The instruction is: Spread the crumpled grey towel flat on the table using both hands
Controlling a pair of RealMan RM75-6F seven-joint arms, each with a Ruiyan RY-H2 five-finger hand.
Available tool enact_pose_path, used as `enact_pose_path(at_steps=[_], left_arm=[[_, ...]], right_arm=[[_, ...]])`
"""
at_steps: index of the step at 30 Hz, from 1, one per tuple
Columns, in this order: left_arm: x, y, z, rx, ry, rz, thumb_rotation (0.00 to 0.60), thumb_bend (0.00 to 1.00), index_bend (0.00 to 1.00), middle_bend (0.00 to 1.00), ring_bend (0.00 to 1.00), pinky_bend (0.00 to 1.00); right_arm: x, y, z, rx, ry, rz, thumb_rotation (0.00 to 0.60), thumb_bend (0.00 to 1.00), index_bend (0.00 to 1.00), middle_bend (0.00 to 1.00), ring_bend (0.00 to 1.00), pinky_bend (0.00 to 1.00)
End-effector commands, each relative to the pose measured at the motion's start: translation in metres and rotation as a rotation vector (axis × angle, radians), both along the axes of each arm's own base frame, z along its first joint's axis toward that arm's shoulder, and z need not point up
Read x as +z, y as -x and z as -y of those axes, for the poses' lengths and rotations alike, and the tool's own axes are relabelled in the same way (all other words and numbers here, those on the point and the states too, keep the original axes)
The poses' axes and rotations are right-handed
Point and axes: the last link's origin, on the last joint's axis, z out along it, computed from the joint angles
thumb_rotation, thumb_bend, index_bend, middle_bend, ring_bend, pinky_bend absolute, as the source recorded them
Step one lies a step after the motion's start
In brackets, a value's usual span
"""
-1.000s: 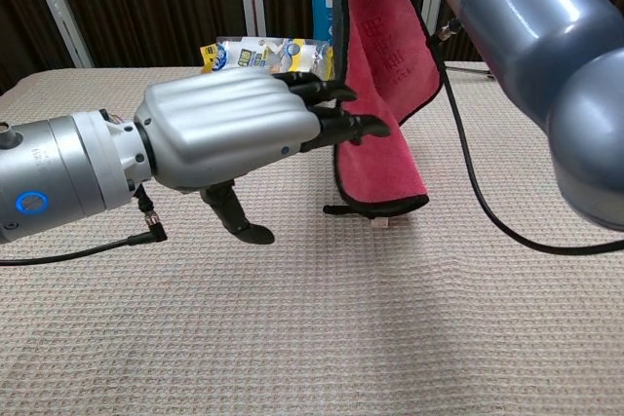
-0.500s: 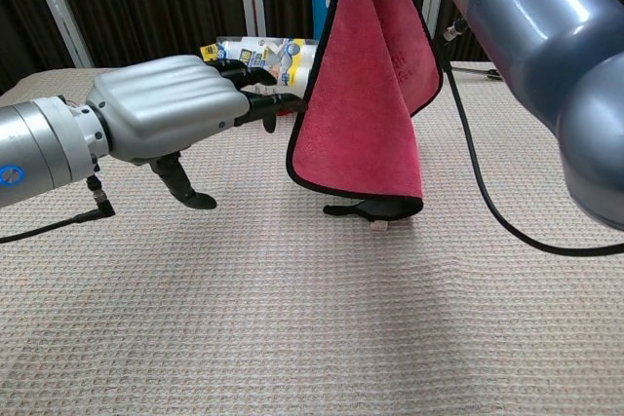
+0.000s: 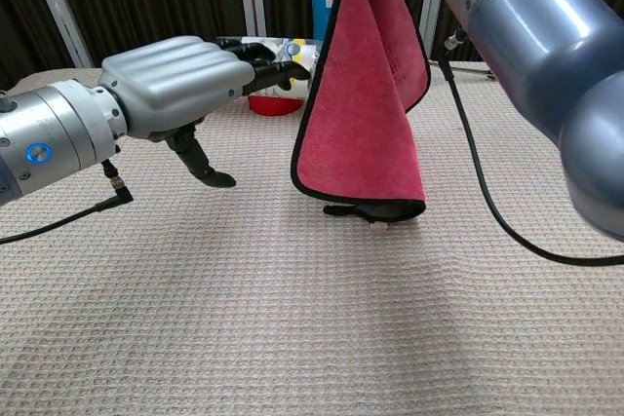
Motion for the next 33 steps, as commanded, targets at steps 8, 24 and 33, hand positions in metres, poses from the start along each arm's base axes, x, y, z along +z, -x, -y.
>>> enact_pose_path(at_steps=[8, 24, 33], left_arm=[[-0.012, -0.004, 0.024, 0.248, 0.069, 0.419, 0.600, 0.03, 0.09, 0.10, 0.00, 0.07], [-0.028, -0.008, 0.015, 0.485, 0.044, 0.590, 0.600, 0.15, 0.32, 0.11, 0.00, 0.07], [-0.044, -0.020, 0.010, 0.517, 0.071, 0.600, 0.600, 0.15, 0.32, 0.11, 0.00, 0.07]], right_arm=[[0.001, 0.001, -0.002, 0.003, -0.001, 0.000, 0.600, 0.64, 0.66, 0.20, 0.09, 0.11], [0.002, 0.003, -0.001, 0.004, 0.003, -0.009, 0.600, 0.64, 0.66, 0.20, 0.09, 0.11], [-0.001, 0.001, 0.000, 0.007, -0.001, -0.017, 0.600, 0.64, 0.67, 0.21, 0.09, 0.12]])
